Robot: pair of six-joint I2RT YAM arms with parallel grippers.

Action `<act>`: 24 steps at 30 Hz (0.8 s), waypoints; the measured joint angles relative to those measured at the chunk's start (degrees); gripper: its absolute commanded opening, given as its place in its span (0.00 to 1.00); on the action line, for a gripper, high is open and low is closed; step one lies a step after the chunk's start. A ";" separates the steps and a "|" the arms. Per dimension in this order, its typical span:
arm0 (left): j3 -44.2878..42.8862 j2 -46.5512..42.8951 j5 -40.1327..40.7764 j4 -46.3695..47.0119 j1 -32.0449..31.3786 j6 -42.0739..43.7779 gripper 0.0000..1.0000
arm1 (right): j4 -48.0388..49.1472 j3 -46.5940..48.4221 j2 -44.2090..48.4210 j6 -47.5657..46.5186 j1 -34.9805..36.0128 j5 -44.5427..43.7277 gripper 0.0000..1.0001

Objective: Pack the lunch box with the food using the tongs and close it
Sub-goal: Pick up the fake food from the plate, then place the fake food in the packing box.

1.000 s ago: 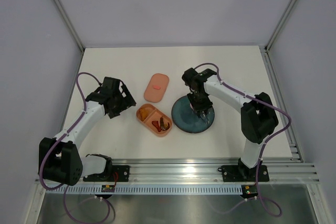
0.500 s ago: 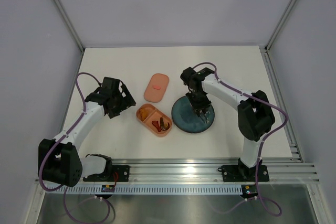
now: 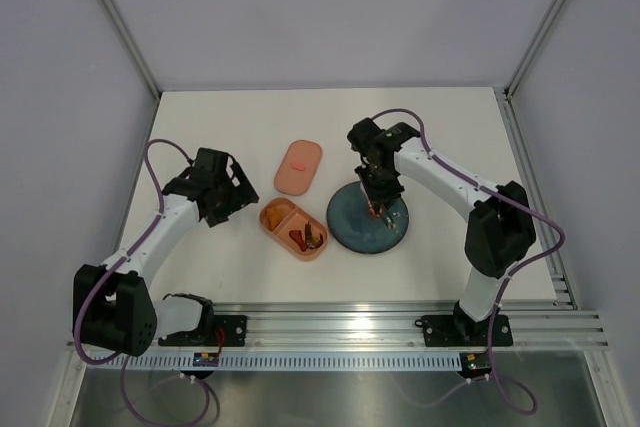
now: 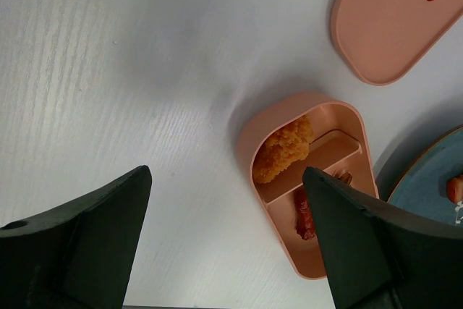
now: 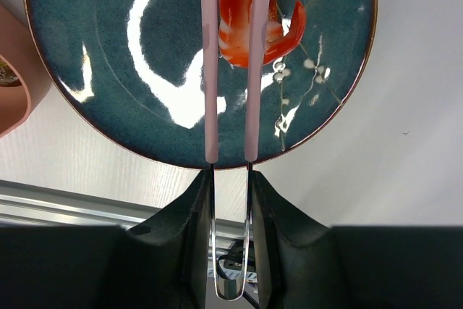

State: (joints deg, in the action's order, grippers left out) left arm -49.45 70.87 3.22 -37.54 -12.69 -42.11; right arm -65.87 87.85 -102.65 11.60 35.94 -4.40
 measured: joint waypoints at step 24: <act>0.00 0.00 0.00 0.00 0.00 0.00 0.90 | 1.22 -0.11 0.81 4.70 4.50 2.73 0.00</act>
State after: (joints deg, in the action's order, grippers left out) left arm -49.45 70.87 3.22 -37.54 -12.69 -42.11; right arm -64.64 87.74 -101.84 16.29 40.45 -1.67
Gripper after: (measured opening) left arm 0.900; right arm 0.316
